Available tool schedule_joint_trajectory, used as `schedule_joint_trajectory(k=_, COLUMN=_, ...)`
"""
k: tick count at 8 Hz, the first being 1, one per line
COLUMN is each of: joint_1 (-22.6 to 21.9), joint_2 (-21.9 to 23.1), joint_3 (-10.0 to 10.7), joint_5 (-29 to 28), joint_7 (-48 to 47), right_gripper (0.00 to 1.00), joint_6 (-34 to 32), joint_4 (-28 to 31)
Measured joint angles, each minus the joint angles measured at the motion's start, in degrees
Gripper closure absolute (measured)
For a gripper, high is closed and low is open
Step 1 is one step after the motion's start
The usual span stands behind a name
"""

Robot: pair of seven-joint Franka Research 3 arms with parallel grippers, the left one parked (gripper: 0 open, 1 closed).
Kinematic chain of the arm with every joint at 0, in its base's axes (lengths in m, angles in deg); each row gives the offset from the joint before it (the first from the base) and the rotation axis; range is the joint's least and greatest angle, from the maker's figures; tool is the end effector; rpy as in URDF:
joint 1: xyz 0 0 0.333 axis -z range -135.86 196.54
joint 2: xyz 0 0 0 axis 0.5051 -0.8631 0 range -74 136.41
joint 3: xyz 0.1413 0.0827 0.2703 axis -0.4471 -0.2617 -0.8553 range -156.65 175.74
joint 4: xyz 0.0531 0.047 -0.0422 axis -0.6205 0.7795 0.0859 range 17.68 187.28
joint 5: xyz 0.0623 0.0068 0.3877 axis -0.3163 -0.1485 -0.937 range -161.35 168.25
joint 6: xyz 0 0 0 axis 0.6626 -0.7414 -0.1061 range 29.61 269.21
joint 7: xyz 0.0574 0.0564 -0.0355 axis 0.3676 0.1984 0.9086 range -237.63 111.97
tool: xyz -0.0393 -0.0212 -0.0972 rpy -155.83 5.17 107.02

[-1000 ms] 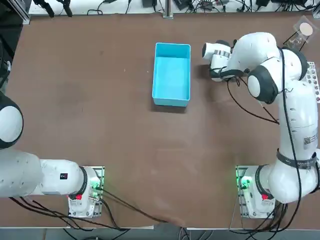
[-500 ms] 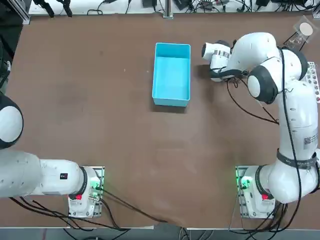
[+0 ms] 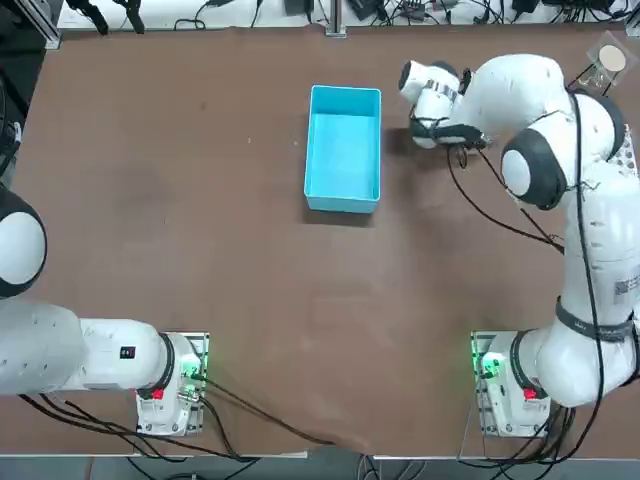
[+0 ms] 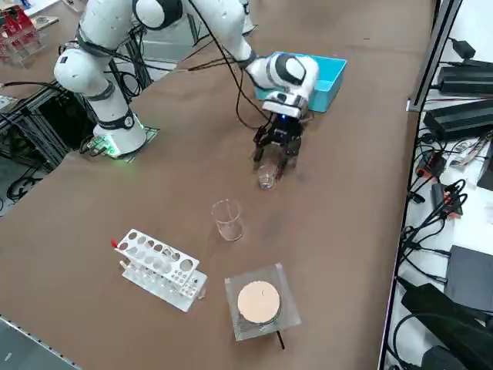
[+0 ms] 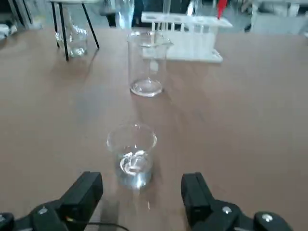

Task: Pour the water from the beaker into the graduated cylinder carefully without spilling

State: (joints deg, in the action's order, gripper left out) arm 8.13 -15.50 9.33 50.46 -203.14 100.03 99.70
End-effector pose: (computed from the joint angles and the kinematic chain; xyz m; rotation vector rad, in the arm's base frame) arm 0.6152 0.1762 0.1572 1.5249 -1.6752 0.7917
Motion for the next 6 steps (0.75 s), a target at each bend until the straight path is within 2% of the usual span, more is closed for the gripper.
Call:
schedule_joint_trajectory(k=2, joint_1=-0.1, joint_2=5.7, joint_3=-0.8, joint_5=-7.9, joint_7=8.4, right_gripper=0.00, joint_6=-0.3, joint_4=-1.5)
schedule_joint_trajectory(k=4, joint_1=0.6, joint_2=11.0, joint_3=-0.6, joint_5=-16.1, joint_7=21.3, right_gripper=0.00, joint_6=-1.0, joint_4=-1.7)
schedule_joint_trajectory(k=6, joint_1=3.7, joint_2=15.8, joint_3=-0.3, joint_5=-23.8, joint_7=36.5, right_gripper=0.00, joint_6=-1.2, joint_4=-1.8)
